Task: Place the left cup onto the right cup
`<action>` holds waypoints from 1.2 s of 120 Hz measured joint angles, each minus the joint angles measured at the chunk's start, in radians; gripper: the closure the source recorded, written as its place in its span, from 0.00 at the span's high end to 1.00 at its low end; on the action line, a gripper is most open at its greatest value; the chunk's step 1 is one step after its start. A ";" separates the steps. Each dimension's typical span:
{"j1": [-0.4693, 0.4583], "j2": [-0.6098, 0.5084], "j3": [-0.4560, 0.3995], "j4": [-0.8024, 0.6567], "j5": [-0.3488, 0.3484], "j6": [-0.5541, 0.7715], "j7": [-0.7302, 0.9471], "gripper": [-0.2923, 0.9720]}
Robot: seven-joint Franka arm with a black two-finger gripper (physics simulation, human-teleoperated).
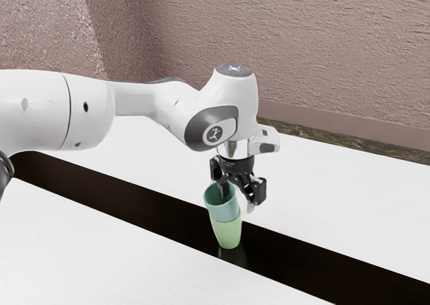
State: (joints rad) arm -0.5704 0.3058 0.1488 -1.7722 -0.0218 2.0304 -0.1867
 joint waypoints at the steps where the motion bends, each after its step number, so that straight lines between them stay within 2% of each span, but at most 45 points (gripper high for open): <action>1: 0.000 0.000 0.000 0.000 0.000 0.000 0.000 0.68; 26: -0.003 -0.031 0.002 0.011 0.004 -0.025 -0.009 0.73; 78: -0.004 -0.147 0.014 0.095 0.025 -0.237 -0.057 0.75; 117: 0.055 -0.211 -0.016 0.286 0.061 -0.381 0.077 0.76; 144: 0.060 -0.212 -0.017 0.306 0.065 -0.427 0.142 0.76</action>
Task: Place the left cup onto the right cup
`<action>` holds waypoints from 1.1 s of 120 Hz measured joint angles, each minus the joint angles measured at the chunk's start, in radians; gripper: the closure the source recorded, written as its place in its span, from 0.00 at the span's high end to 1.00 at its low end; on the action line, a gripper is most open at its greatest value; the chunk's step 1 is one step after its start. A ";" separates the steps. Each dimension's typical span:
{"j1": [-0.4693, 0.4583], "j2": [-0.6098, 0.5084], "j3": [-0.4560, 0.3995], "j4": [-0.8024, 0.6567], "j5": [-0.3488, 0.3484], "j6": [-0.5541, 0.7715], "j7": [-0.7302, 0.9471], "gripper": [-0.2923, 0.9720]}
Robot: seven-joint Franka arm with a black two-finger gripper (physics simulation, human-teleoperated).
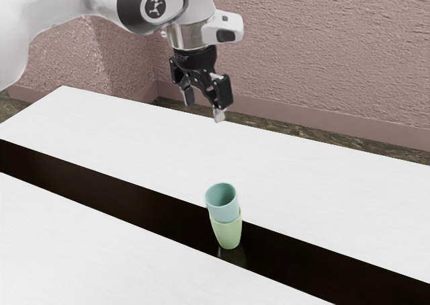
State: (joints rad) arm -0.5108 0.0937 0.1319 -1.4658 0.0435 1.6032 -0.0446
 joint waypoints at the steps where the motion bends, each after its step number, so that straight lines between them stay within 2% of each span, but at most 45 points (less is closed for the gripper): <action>1: 0.000 0.000 0.000 0.000 0.000 -0.001 0.002 0.76; 132: 0.000 0.000 0.000 0.000 0.001 -0.023 0.121 0.76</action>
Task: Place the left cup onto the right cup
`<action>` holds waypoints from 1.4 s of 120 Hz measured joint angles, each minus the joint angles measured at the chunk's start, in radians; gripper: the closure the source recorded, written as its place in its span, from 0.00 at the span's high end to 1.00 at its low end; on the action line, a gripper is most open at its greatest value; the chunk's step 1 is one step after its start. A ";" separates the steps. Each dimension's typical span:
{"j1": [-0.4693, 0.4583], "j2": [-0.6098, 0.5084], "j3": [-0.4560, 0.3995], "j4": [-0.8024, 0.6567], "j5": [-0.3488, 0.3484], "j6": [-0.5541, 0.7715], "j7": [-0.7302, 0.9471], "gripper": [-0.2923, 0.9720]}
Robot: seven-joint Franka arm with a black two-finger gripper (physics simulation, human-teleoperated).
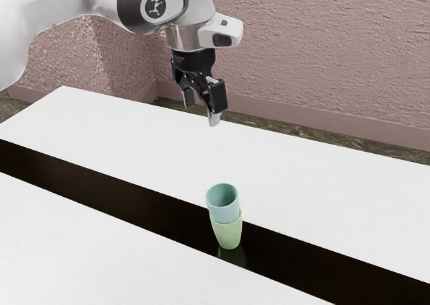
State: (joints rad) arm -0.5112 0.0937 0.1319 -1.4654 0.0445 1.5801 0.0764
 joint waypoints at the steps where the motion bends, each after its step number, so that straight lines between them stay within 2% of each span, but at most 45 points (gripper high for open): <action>1: 0.000 0.000 0.000 0.000 0.000 0.000 0.000 0.76; 168: 0.000 0.000 0.000 0.000 0.000 0.000 0.021 0.76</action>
